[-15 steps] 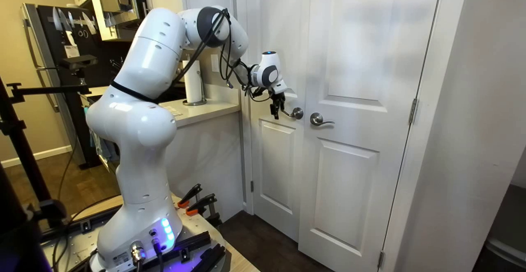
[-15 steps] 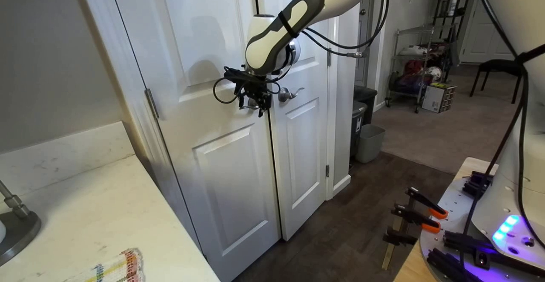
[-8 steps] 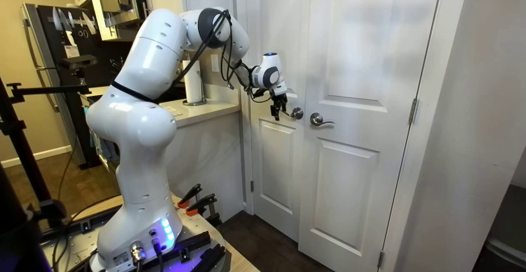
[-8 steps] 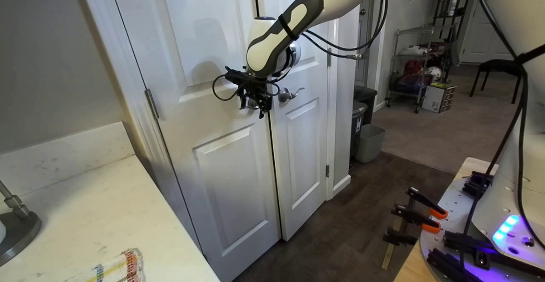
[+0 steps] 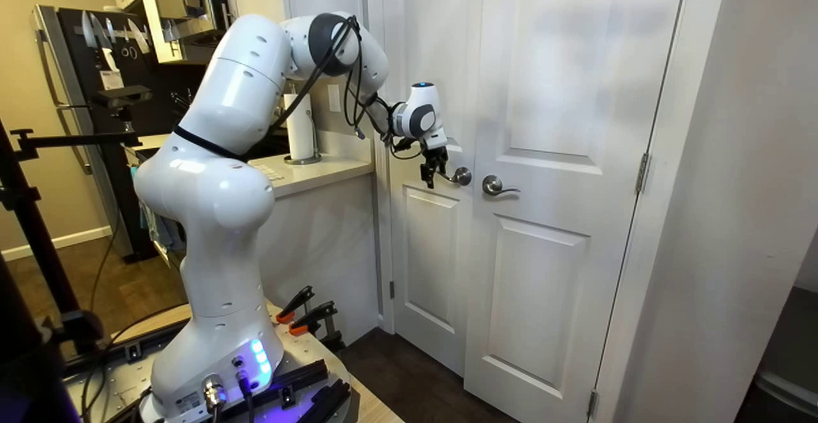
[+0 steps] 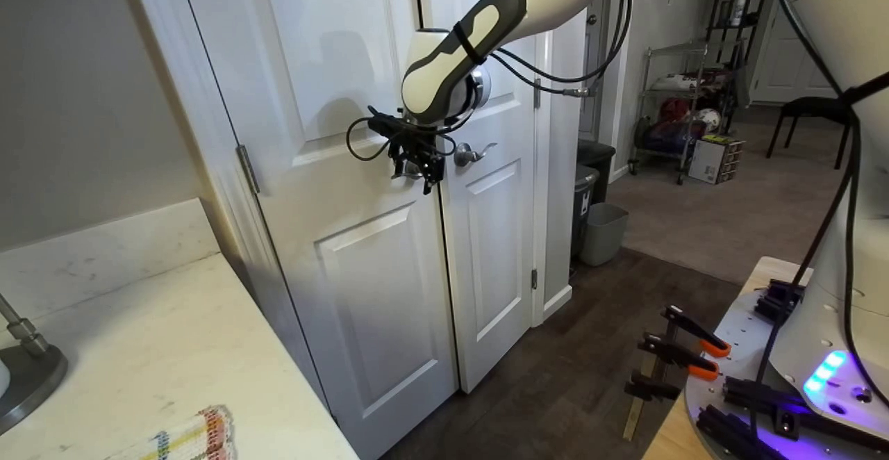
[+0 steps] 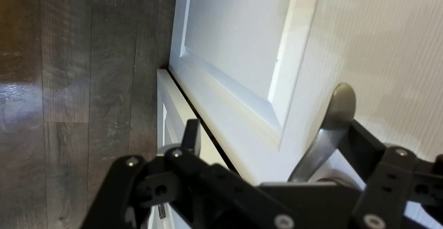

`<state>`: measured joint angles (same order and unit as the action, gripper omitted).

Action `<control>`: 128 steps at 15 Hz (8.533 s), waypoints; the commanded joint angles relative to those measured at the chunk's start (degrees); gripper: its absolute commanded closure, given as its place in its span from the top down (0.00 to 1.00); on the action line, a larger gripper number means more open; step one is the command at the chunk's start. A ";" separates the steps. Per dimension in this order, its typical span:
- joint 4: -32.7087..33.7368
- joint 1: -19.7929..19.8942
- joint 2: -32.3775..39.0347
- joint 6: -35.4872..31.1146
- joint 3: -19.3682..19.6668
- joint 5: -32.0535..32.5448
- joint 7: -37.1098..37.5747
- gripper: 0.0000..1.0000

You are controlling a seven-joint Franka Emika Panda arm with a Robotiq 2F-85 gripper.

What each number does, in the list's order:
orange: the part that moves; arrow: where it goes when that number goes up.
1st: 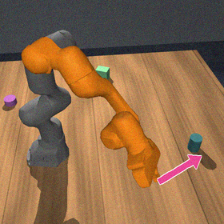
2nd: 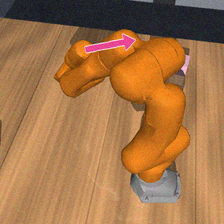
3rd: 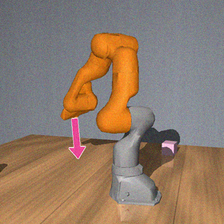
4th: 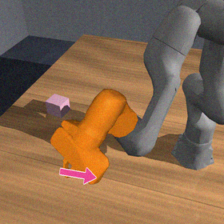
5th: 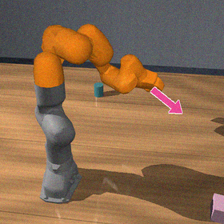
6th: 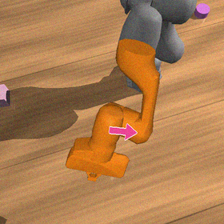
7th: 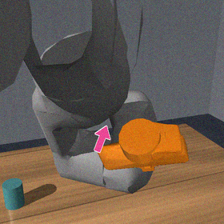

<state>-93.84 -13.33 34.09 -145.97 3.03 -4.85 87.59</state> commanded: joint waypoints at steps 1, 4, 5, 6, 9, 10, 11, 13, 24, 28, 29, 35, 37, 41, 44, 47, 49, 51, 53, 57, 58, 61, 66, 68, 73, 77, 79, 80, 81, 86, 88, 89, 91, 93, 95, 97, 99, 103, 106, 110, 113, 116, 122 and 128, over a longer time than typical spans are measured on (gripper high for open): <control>-5.36 1.48 -4.65 7.38 -1.52 -2.83 0.36 1.00; -5.88 2.32 -5.47 9.67 -2.39 -4.57 -0.18 1.00; -6.03 2.42 -6.00 11.60 -2.45 -4.64 0.01 1.00; -6.30 2.59 -6.65 14.00 -2.56 -4.82 -0.02 1.00; -7.57 3.42 -9.06 21.03 -3.34 -6.22 -0.70 1.00; -7.74 3.79 -9.24 21.25 -3.85 -6.90 -1.02 1.00; -7.70 4.05 -9.19 20.68 -4.32 -7.25 -1.62 1.00; -6.92 4.35 -8.69 20.09 -4.94 -7.44 -2.59 1.00; -12.09 2.93 -13.13 6.90 -5.69 -5.16 -5.70 1.00; -14.64 0.59 -14.19 -0.40 -3.82 0.16 -4.33 1.00; -14.11 -0.36 -14.46 -1.51 -3.27 2.42 -4.01 1.00; -12.47 -2.14 -16.97 -7.50 -3.32 10.18 -4.67 1.00; -12.12 -1.88 -17.36 -5.93 -3.61 10.10 -4.74 1.00; -11.91 0.76 -17.57 -0.14 -6.18 3.58 -8.99 1.00; -13.69 2.80 -18.45 0.30 -6.80 -1.10 -12.10 1.00; -19.04 8.12 -22.12 -2.53 -10.43 -14.73 -24.96 1.00; -23.74 10.59 -26.48 1.04 -10.25 -22.15 -31.05 1.00; -28.41 11.86 -31.08 4.53 -8.42 -26.03 -33.73 1.00; -32.03 12.61 -34.95 7.05 -6.43 -26.62 -33.73 1.00; -36.18 13.04 -39.30 7.94 -3.98 -23.64 -29.28 1.00; -36.65 13.09 -39.72 7.74 -3.71 -23.50 -28.40 1.00; -35.93 13.06 -38.31 5.67 -3.52 -24.70 -24.74 1.00; -34.20 14.00 -34.50 -0.95 -2.24 -23.90 -16.39 1.00; -33.11 14.66 -32.72 -3.04 -1.36 -23.53 -13.61 1.00; -27.72 15.39 -27.56 -5.25 0.00 -26.03 -10.28 1.00; -22.86 16.04 -23.36 -7.59 -0.52 -31.87 -10.19 1.00; -20.53 16.20 -21.24 -8.56 -1.04 -36.29 -11.34 1.00; -19.33 16.38 -20.24 -8.79 -1.47 -38.98 -12.17 1.00; -18.10 16.81 -19.40 -8.82 -2.28 -42.90 -14.03 1.00; -13.06 17.01 -16.48 -5.79 -3.86 -56.56 -21.99 1.00; -12.33 16.53 -15.95 -3.71 -3.31 -56.33 -22.39 1.00; -12.12 16.36 -15.79 -2.73 -3.10 -55.56 -22.19 1.00; -11.76 16.10 -15.58 -0.12 -2.76 -54.30 -21.43 1.00; -11.88 15.70 -15.72 2.88 -2.39 -52.53 -20.39 1.00; -12.50 15.06 -16.27 5.16 -2.09 -50.25 -19.33 1.00; -13.27 14.40 -16.87 5.77 -1.50 -47.48 -17.92 1.00; -13.69 14.09 -17.25 6.11 -1.02 -45.36 -17.07 1.00; -14.23 14.20 -17.69 5.34 -1.63 -45.88 -17.72 1.00; -14.62 14.23 -17.87 5.13 -2.02 -46.84 -18.41 1.00; -16.41 13.35 -18.77 0.20 -2.61 -50.24 -15.91 1.00; -17.65 12.83 -18.80 -4.35 -3.79 -57.04 -15.73 1.00; -19.29 12.31 -19.30 -9.42 -4.95 -65.32 -17.53 1.00; -20.08 12.56 -20.74 -21.43 -9.26 -88.66 -30.11 1.00; -18.84 11.52 -21.75 -24.67 -9.31 -105.78 -44.80 1.00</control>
<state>-112.02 -1.30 14.23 -169.69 -6.33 -104.04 49.21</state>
